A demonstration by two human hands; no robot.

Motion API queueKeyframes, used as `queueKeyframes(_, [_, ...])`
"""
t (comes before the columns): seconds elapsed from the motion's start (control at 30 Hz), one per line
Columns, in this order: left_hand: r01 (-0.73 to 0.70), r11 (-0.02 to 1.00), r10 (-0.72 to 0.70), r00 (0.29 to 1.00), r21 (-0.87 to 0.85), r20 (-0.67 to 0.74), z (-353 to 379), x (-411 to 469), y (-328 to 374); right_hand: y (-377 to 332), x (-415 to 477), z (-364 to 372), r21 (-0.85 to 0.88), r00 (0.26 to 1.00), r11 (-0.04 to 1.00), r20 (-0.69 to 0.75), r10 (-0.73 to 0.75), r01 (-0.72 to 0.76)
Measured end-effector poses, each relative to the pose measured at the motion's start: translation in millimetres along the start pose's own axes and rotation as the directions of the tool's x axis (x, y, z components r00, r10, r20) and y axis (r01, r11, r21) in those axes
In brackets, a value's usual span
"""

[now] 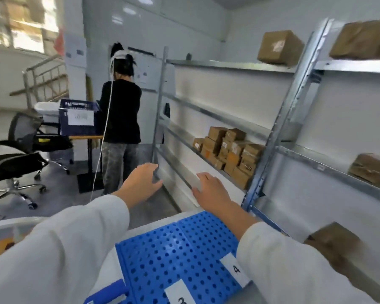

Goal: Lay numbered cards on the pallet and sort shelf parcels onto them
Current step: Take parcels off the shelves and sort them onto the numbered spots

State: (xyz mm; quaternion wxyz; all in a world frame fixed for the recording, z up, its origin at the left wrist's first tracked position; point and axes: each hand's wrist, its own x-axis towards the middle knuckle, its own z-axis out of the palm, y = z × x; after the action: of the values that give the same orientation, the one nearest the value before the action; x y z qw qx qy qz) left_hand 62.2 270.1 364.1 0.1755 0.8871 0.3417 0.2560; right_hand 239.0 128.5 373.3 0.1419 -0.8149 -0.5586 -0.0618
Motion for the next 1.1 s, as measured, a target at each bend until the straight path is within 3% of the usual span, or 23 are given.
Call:
queueKeyframes(0.17, [-0.205,0.978,0.207,0.977,-0.049,0.056,15.4,-18.2,135.1,71.4,-106.5,-91.8,-0.064,0.976,0.977,-0.095,0.198,-0.205])
queueKeyframes(0.33, [-0.433,0.888,0.448,0.89,-0.156,0.083,49.8,-67.7,273.3,132.3,-243.0,-164.0,-0.128,0.906,0.903,-0.173,0.388,-0.411])
queueKeyframes(0.43, [-0.509,0.838,0.537,0.833,-0.199,0.134,62.6,-106.9,354.9,154.3,-331.6,-199.2,-0.113,0.815,0.822,-0.264,0.516,-0.558])
queueKeyframes(0.63, [-0.687,0.62,0.763,0.641,-0.378,0.086,87.2,-201.2,496.5,185.6,-499.9,-262.3,-0.101,0.597,0.603,-0.338,0.727,-0.791])
queueKeyframes(0.83, [-0.776,0.425,0.901,0.412,-0.465,0.137,113.1,-291.0,590.4,195.5,-622.6,-291.5,-0.025,0.41,0.428,-0.343,0.845,-0.903])
queueKeyframes(1.1, [-0.818,0.385,0.919,0.294,-0.429,0.264,178.5,-359.5,652.8,225.4,-711.0,-284.1,-0.031,0.307,0.314,-0.321,0.896,-0.949])
